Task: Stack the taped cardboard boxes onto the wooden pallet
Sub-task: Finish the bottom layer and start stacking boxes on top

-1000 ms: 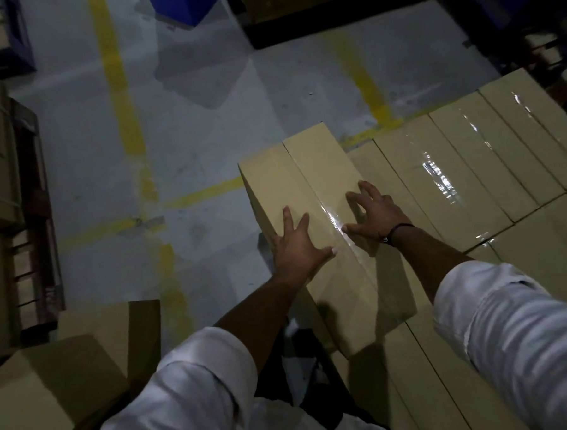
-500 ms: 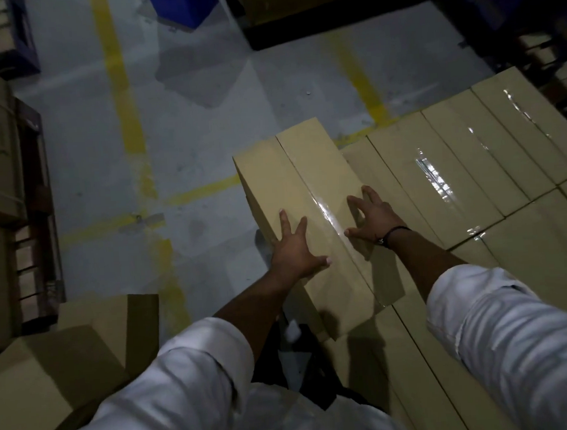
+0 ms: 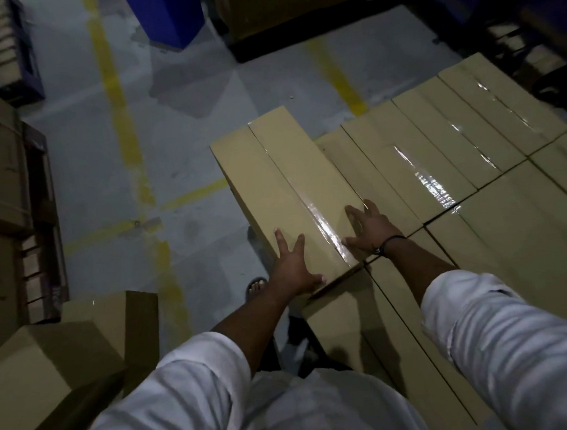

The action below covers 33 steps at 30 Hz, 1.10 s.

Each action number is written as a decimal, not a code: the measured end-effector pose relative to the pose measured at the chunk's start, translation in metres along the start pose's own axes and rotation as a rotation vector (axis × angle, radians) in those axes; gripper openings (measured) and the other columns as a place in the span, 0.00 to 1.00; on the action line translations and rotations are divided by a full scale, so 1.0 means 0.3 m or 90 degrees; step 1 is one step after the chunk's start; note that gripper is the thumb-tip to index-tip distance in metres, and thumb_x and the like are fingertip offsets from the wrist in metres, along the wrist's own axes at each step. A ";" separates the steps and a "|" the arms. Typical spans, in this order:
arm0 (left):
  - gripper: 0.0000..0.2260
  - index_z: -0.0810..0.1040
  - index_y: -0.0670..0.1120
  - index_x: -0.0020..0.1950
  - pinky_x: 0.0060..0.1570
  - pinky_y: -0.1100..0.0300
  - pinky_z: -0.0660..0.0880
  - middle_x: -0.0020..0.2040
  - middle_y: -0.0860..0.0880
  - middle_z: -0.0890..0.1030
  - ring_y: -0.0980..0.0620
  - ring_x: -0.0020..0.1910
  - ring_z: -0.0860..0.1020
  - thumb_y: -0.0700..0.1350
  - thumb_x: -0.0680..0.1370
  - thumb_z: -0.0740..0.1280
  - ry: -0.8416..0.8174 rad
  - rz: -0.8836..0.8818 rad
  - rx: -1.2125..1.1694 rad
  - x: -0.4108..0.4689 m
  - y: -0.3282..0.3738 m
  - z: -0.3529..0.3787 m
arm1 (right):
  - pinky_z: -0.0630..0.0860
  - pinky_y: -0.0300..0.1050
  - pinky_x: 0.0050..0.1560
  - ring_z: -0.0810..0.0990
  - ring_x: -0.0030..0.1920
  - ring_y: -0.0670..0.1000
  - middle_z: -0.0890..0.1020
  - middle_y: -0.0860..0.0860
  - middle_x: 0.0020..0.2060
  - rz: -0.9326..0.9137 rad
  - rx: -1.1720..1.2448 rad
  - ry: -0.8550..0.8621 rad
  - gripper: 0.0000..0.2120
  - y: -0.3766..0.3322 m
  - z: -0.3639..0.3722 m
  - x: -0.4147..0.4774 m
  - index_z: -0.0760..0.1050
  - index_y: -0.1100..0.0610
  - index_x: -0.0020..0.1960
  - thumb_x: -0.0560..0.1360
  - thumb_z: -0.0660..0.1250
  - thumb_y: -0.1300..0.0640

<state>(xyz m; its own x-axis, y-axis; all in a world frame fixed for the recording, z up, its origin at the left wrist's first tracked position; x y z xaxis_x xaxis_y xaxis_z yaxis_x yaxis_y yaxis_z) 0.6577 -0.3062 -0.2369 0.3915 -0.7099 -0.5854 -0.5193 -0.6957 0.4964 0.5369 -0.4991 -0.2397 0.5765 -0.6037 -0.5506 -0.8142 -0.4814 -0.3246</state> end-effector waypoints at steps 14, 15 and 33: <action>0.53 0.49 0.53 0.84 0.67 0.53 0.73 0.79 0.42 0.28 0.38 0.79 0.59 0.32 0.69 0.78 0.010 -0.028 -0.057 -0.095 -0.016 0.018 | 0.68 0.59 0.72 0.62 0.75 0.66 0.53 0.59 0.79 0.005 0.019 -0.009 0.47 0.057 0.045 -0.089 0.53 0.43 0.81 0.70 0.76 0.41; 0.53 0.48 0.53 0.84 0.67 0.53 0.73 0.79 0.42 0.28 0.38 0.79 0.59 0.32 0.70 0.78 0.010 -0.026 -0.057 -0.099 -0.013 0.017 | 0.68 0.59 0.72 0.63 0.74 0.66 0.53 0.59 0.78 0.004 0.019 -0.007 0.47 0.054 0.044 -0.094 0.53 0.43 0.80 0.70 0.76 0.41; 0.50 0.48 0.51 0.84 0.56 0.64 0.68 0.81 0.41 0.32 0.40 0.80 0.58 0.33 0.72 0.76 0.019 -0.043 -0.080 -0.137 -0.025 -0.005 | 0.69 0.60 0.71 0.65 0.73 0.66 0.56 0.61 0.77 -0.007 0.009 -0.024 0.47 0.000 0.053 -0.135 0.54 0.47 0.81 0.71 0.76 0.43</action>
<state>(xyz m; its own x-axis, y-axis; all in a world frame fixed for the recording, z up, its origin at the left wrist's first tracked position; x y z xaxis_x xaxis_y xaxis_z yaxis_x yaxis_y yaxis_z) 0.6465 -0.2720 -0.2155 0.4460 -0.6622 -0.6021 -0.3927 -0.7493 0.5332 0.5123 -0.4644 -0.2298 0.5823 -0.5740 -0.5758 -0.8091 -0.4780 -0.3417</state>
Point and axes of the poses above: each hand's wrist, its own x-axis towards the middle knuckle, its own z-axis out of the palm, y = z × x, the point moved 9 cm from there along x, towards the middle knuckle
